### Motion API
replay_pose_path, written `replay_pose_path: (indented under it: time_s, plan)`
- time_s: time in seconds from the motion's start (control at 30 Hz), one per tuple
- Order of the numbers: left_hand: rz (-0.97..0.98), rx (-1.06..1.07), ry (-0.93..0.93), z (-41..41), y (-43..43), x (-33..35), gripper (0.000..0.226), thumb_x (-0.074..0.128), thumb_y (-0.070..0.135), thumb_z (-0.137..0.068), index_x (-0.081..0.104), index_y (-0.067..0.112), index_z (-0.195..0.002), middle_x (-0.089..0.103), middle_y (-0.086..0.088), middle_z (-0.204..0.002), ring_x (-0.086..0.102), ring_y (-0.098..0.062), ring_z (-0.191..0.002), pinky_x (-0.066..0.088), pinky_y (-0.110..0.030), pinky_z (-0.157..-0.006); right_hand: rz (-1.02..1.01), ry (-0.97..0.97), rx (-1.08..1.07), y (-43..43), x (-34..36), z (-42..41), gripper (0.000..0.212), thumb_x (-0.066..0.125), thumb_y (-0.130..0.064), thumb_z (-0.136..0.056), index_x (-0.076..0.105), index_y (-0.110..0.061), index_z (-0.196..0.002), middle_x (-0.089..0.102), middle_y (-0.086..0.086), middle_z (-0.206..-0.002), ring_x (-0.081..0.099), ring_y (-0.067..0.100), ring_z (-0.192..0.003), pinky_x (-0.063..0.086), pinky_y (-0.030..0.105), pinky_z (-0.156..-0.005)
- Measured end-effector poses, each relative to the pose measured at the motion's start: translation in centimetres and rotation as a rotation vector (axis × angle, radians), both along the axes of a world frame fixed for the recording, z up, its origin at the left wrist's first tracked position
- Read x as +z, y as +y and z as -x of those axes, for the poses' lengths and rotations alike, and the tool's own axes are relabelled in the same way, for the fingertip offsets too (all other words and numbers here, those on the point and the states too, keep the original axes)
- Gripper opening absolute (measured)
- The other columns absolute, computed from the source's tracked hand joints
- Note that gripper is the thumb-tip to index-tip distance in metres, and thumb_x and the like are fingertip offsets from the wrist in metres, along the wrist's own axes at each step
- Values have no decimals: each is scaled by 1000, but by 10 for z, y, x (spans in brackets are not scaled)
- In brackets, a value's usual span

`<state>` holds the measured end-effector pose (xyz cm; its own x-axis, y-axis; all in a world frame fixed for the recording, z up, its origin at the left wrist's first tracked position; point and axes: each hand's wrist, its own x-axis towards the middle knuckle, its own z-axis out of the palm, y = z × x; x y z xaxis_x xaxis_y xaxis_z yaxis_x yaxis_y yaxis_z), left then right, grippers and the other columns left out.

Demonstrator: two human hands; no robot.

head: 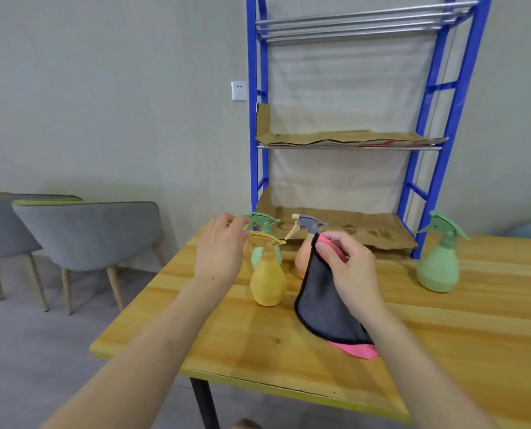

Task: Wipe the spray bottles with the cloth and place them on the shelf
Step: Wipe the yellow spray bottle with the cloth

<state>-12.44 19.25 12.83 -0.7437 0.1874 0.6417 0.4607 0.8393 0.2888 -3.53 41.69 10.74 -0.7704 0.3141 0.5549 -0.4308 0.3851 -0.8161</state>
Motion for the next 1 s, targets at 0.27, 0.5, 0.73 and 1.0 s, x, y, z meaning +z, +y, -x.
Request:
replay_pose_path:
  time_s: [0.27,0.5,0.73,1.0]
  plan:
    - [-65,7,-280,11,-3,2,24,51,39,-108,66,36,-125,72,10,-102,66,-24,-98,59,-43,-81,-20,-26,-27,5,-1,-4,15,65,-16,-101,76,-27,-105,75,-21,-101,67,1,-102,51,17,-86]
    - [-216,-1,-326,3,8,2,11,58,34,-105,66,37,-112,69,18,-86,67,-18,-93,56,-39,-83,1,5,-97,23,4,-14,14,67,-16,-100,78,-24,-104,75,-24,-97,67,-3,-99,49,10,-84]
    - [-229,-50,-314,-24,30,-1,8,59,35,-104,65,38,-107,71,18,-92,67,-16,-92,54,-38,-81,-54,11,-171,41,11,-30,16,65,-19,-102,76,-26,-110,73,-23,-105,63,-13,-101,44,2,-83]
    - [-316,-261,-389,-65,76,-12,8,66,35,-100,67,42,-103,71,21,-91,67,-7,-89,57,-37,-80,-117,0,-281,74,23,-54,24,58,-20,-105,75,-20,-122,74,-14,-113,64,-4,-105,48,16,-95]
